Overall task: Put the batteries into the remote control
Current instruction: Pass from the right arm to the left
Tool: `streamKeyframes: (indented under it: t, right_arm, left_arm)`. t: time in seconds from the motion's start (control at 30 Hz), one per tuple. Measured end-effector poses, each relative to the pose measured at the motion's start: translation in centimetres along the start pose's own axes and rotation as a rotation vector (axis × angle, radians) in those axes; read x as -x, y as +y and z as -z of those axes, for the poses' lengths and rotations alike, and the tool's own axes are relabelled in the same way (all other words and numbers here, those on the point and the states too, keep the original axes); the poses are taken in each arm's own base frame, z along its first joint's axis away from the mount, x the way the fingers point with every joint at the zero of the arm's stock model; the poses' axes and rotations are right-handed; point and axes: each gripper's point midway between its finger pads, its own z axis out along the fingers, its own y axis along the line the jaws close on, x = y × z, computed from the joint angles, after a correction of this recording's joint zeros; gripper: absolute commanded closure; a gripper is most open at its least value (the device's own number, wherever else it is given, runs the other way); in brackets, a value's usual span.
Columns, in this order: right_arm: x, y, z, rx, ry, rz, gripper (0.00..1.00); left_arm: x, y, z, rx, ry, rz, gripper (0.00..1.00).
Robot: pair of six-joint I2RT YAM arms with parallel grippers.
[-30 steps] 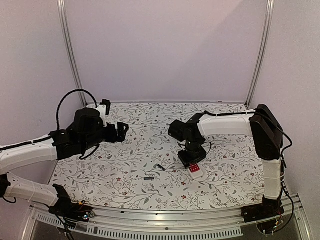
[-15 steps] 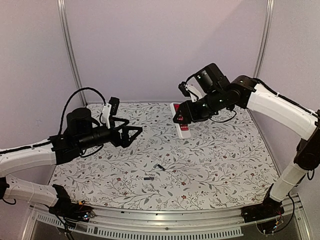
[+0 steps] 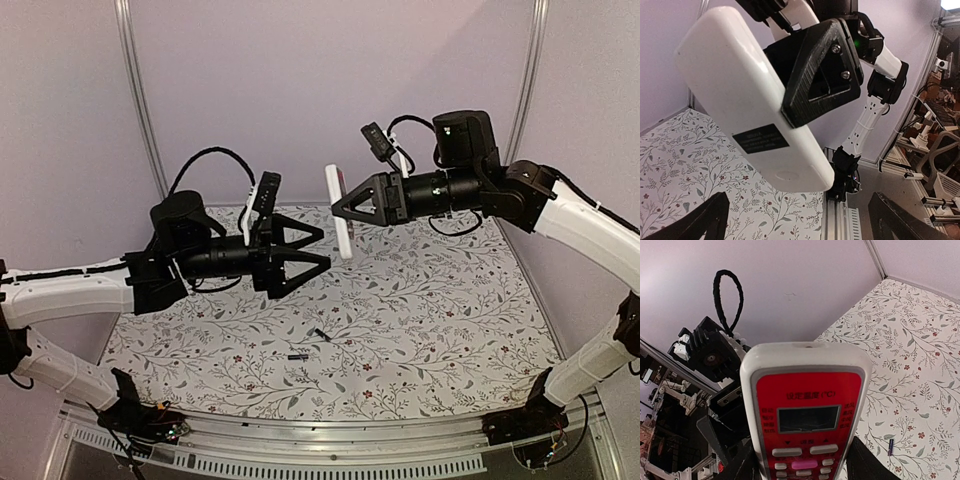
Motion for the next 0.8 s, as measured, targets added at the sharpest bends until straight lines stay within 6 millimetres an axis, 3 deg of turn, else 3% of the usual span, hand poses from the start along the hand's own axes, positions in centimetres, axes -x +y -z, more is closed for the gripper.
streamKeyframes:
  t: [0.2,0.43,0.6,0.8]
  right_arm:
    - [0.8,2.5,-0.3,0.093,-0.035,0.025,0.52]
    - [1.0,3.5,-0.4,0.134,-0.043,0.03,0.52]
    - [0.8,3.6,-0.6,0.143,-0.042,0.03,0.52]
    - [0.6,3.6,-0.6,0.151,-0.039,0.031,0.51]
  left_arm:
    - [0.2,-1.0,-2.2,-0.071,-0.005,0.029,0.0]
    - [0.4,-1.8,-3.1,-0.12,-0.027,0.075,0.03]
    - [1.0,-2.3,-3.5,-0.165,-0.059,0.114,0.11]
    - [1.4,-2.4,-3.6,-0.176,-0.076,0.147,0.3]
